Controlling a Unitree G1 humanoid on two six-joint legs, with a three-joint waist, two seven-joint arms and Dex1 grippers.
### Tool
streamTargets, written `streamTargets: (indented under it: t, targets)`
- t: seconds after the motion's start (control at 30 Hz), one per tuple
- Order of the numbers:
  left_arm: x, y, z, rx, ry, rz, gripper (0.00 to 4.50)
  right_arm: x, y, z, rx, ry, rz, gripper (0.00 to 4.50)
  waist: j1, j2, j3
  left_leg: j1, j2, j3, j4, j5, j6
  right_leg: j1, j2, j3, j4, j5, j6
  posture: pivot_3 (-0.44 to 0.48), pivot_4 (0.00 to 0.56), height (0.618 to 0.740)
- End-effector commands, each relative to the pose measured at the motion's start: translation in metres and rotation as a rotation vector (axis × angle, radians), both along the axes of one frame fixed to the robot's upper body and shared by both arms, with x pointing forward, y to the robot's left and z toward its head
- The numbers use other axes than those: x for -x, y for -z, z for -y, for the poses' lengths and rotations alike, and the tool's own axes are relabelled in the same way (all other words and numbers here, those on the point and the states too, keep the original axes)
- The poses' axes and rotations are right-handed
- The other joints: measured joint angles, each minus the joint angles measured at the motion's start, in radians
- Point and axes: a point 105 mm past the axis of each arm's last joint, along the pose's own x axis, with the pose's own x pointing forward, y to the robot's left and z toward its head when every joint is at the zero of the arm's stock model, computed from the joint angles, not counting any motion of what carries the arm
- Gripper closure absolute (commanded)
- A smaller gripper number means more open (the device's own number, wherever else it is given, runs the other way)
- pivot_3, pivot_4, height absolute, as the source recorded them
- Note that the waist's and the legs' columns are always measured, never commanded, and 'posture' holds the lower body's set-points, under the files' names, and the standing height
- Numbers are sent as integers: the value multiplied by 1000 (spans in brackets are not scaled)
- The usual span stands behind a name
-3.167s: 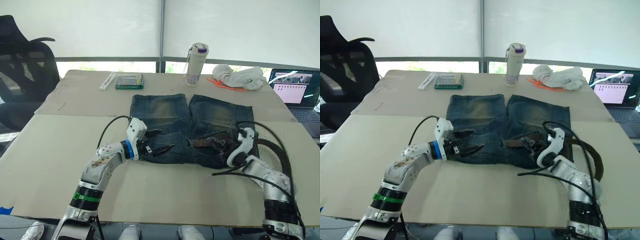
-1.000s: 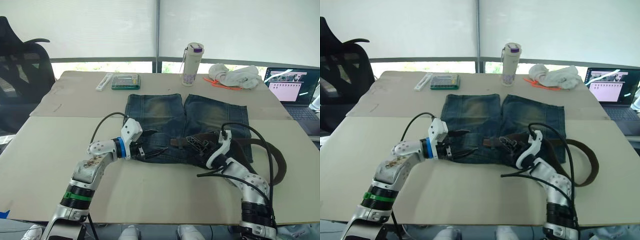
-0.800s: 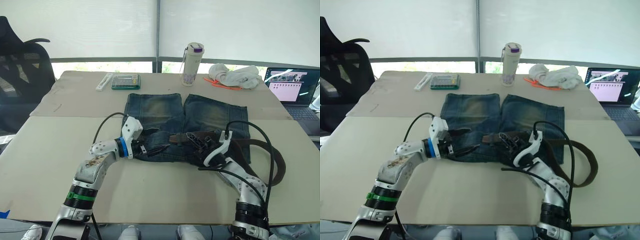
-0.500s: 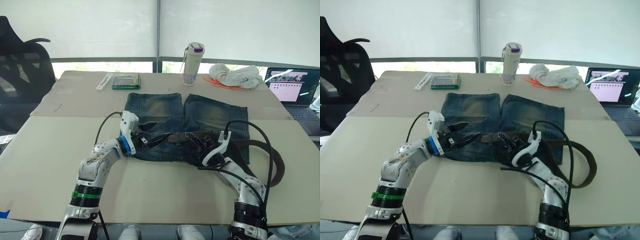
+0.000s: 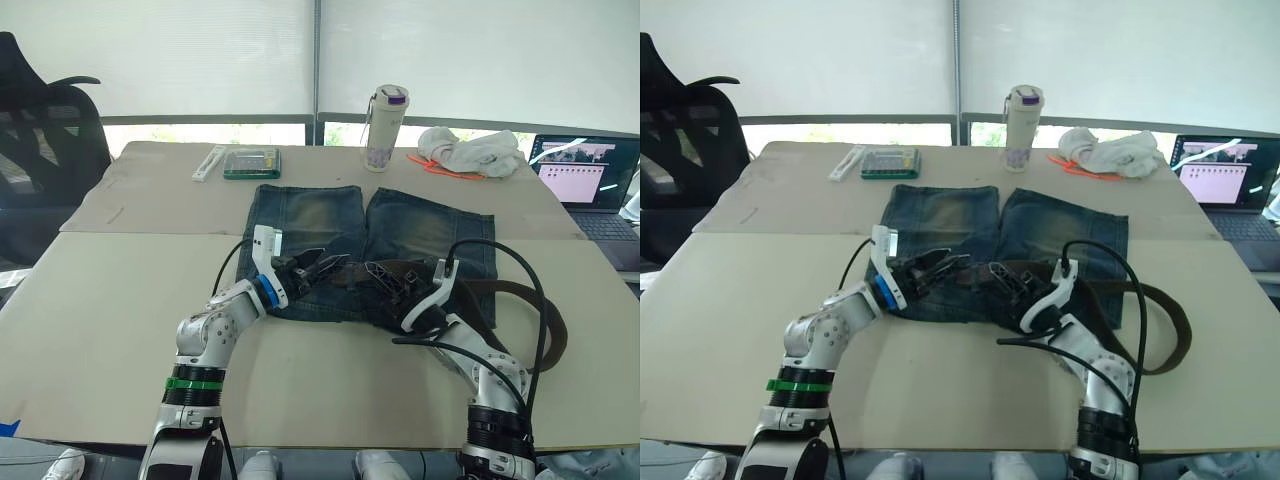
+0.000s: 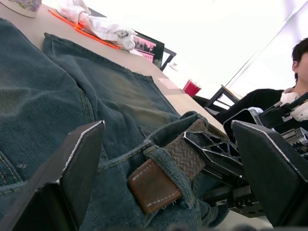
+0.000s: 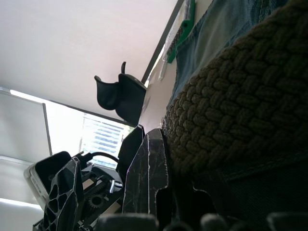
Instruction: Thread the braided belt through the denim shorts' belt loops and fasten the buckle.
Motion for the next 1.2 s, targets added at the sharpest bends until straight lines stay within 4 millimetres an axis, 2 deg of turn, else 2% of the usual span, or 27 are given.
streamTargets:
  t: [0.03,0.3,0.67,0.93,1.1,1.2]
  targets:
    - [17,3,9,18,127,-30,27,4,-21,-4,-25,-16,91,4500,-1,0,0,0,0,0,0,0,0,0,0,0,0,0,0,0,150,737]
    - [15,14,7,-8,107,-73,27,5,-26,-4,-46,-25,110,4500,0,0,0,0,0,0,0,0,0,0,0,0,0,0,0,0,150,737]
    - [7,17,6,5,65,-92,27,12,-34,-7,-90,-64,138,4500,1,0,0,0,0,0,0,0,0,0,0,0,0,0,0,0,150,737]
    - [25,7,24,39,191,-49,27,11,-23,-13,-23,-75,104,4500,0,0,0,0,0,0,0,0,0,0,0,0,0,0,0,0,150,737]
    - [24,5,20,62,171,-53,27,5,-15,-9,-5,-43,69,4500,1,0,0,0,0,0,0,0,0,0,0,0,0,0,0,0,150,737]
    - [25,8,17,46,163,-56,819,5,-12,-9,1,-42,61,4500,0,0,0,-1,0,0,0,0,0,0,0,0,-1,0,0,0,150,737]
